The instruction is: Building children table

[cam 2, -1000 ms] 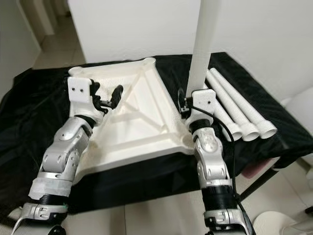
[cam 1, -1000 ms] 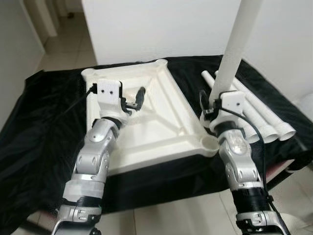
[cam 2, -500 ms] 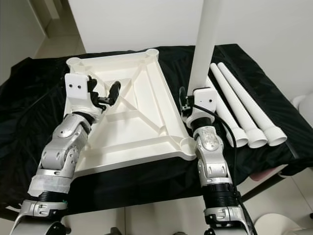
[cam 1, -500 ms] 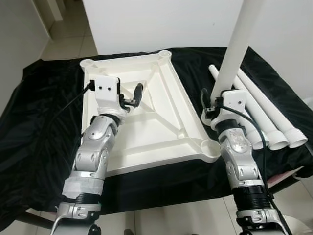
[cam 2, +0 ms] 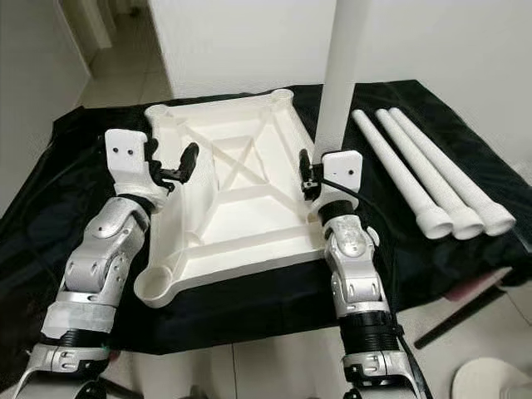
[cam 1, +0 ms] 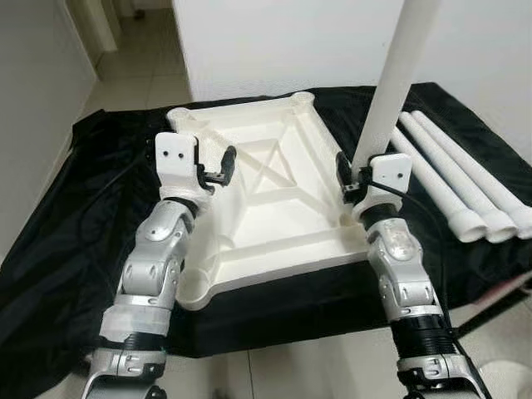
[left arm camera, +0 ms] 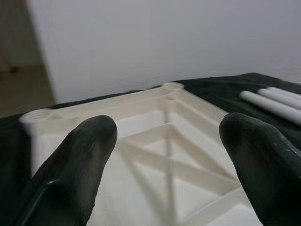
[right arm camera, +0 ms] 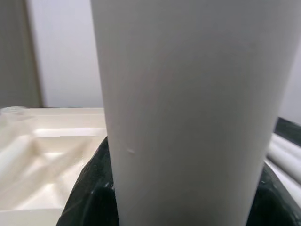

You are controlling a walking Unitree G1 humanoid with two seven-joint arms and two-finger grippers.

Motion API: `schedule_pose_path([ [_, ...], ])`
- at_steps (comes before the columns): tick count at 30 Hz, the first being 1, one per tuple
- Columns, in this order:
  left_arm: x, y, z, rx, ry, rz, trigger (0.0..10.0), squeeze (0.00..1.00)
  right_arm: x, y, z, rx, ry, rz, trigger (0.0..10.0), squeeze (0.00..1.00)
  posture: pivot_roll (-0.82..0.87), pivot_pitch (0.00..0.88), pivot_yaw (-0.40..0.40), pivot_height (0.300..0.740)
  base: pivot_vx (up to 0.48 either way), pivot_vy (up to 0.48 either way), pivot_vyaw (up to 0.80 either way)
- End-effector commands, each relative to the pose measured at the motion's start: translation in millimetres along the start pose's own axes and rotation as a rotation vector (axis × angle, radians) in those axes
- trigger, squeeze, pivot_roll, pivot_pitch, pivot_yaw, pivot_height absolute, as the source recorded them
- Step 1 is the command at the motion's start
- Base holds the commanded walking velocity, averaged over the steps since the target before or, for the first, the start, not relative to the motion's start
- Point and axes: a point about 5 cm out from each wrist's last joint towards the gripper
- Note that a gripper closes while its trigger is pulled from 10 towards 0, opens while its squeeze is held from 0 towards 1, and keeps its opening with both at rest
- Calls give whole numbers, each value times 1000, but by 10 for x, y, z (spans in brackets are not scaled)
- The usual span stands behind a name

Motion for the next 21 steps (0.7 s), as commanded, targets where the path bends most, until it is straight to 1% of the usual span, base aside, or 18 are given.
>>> schedule_pose_path([
  [1, 42, 12, -15, 6, -20, -12, 10000, 0, 31, 1, -12, 2, -11, 1, 10000, 0, -102, 35, 89, 740, 0, 0, -725],
  [4, 48, 14, -11, 8, -24, -16, 10000, 0, 33, -1, -7, 4, -11, -1, 10000, 0, -101, 34, 88, 740, 0, 0, -712],
  [5, 49, 14, -8, 11, -24, -36, 10000, 0, 33, 0, -6, 7, -11, 1, 10000, 0, -100, 34, 87, 740, 0, 0, 0],
  [8, 51, 11, -3, 12, -21, -48, 10000, 0, 32, 6, -6, 13, -9, 3, 10000, 0, -99, 36, 87, 740, 0, 0, 0],
  [9, 56, 12, 1, 15, -22, -68, 10000, 0, 28, 8, -7, 16, -8, 0, 10000, 0, -98, 38, 86, 740, 0, 0, 0],
  [13, 67, 11, 11, 16, -25, -88, 10000, 0, 9, 10, -6, 16, -2, -1, 10000, 0, -96, 41, 85, 740, 0, 0, 0],
  [19, 63, 23, 21, 17, -36, -91, 10000, 0, 11, 8, -5, 11, -3, -4, 10000, 0, -95, 48, 87, 740, 0, 0, 0],
  [21, 93, 35, 30, 23, -69, -116, 10000, 0, 21, -2, 0, 5, -9, -2, 10000, 0, -95, 52, 86, 740, 0, 0, 0],
])
Point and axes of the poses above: a point about 5 cm out from each wrist's last joint towards the gripper, its own z axis pointing back from the gripper into the wrist, its own y axis along the axis of the wrist's last joint, x = y × z, and after that the axes turned 10 degrees about z, right-handed
